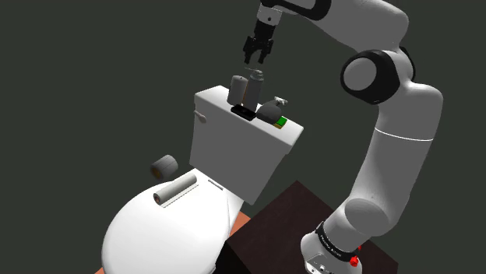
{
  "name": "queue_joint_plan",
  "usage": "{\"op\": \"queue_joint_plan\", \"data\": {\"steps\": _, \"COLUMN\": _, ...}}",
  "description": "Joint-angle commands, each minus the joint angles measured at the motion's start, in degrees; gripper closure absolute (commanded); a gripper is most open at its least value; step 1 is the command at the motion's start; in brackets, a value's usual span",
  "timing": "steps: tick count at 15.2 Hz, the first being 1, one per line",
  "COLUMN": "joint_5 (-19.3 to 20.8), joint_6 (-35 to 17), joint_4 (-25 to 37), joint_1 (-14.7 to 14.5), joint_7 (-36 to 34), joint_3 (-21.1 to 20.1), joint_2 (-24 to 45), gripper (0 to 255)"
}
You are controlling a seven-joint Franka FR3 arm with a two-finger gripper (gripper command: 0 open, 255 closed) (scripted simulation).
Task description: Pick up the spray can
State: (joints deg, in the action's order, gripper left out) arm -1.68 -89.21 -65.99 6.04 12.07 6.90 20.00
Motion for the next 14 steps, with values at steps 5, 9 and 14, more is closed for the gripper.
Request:
{"op": "queue_joint_plan", "data": {"steps": 5, "joint_5": 0.16, "joint_6": -4.87, "joint_4": -5.95, "joint_1": -0.09, "joint_7": 0.07, "joint_3": 0.05, "joint_2": -1.09, "gripper": 0}}
{"op": "queue_joint_plan", "data": {"steps": 9, "joint_5": 0.19, "joint_6": -6.36, "joint_4": -7.75, "joint_1": -0.13, "joint_7": 0.08, "joint_3": 0.06, "joint_2": -1.40, "gripper": 255}}
{"op": "queue_joint_plan", "data": {"steps": 14, "joint_5": 0.19, "joint_6": -6.30, "joint_4": -7.63, "joint_1": -0.13, "joint_7": 0.08, "joint_3": 0.05, "joint_2": -1.34, "gripper": 255}}
